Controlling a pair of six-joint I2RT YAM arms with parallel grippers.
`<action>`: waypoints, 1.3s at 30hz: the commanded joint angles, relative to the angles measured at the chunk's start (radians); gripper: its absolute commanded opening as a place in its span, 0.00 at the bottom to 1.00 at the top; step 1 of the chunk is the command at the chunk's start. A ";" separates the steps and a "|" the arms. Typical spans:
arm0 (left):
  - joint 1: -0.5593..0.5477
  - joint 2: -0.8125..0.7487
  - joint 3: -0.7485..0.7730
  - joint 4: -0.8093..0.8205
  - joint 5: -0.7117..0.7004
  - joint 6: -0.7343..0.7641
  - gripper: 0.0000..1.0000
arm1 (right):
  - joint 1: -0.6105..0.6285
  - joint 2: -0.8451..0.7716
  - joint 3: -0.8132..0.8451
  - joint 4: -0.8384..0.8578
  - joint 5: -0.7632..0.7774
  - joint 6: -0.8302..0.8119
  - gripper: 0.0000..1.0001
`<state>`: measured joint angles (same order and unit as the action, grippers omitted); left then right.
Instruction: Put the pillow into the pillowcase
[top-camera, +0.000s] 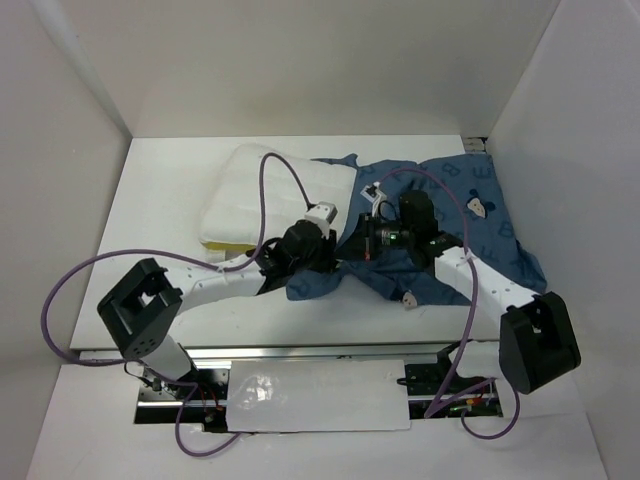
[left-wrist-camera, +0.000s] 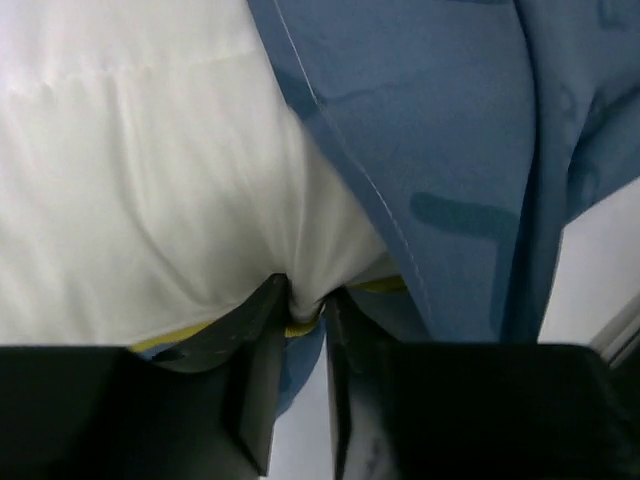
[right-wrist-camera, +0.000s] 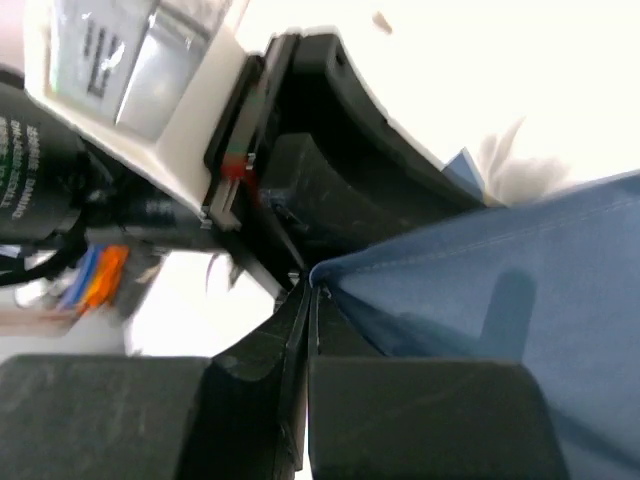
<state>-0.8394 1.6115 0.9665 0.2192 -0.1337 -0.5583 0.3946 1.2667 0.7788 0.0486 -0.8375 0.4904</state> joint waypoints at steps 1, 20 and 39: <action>-0.053 -0.139 -0.005 -0.013 -0.054 -0.041 0.43 | -0.003 0.057 -0.009 0.069 -0.124 0.005 0.00; 0.124 -0.287 0.269 -0.702 -0.482 -0.105 1.00 | 0.113 0.042 0.241 -0.383 0.749 -0.164 0.80; 0.298 0.678 1.057 -0.652 -0.058 0.287 1.00 | 0.013 0.566 0.830 -0.447 1.054 -0.252 0.67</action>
<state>-0.5354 2.2158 1.9491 -0.4110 -0.2501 -0.3416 0.4133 1.7863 1.5024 -0.3904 0.2077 0.3008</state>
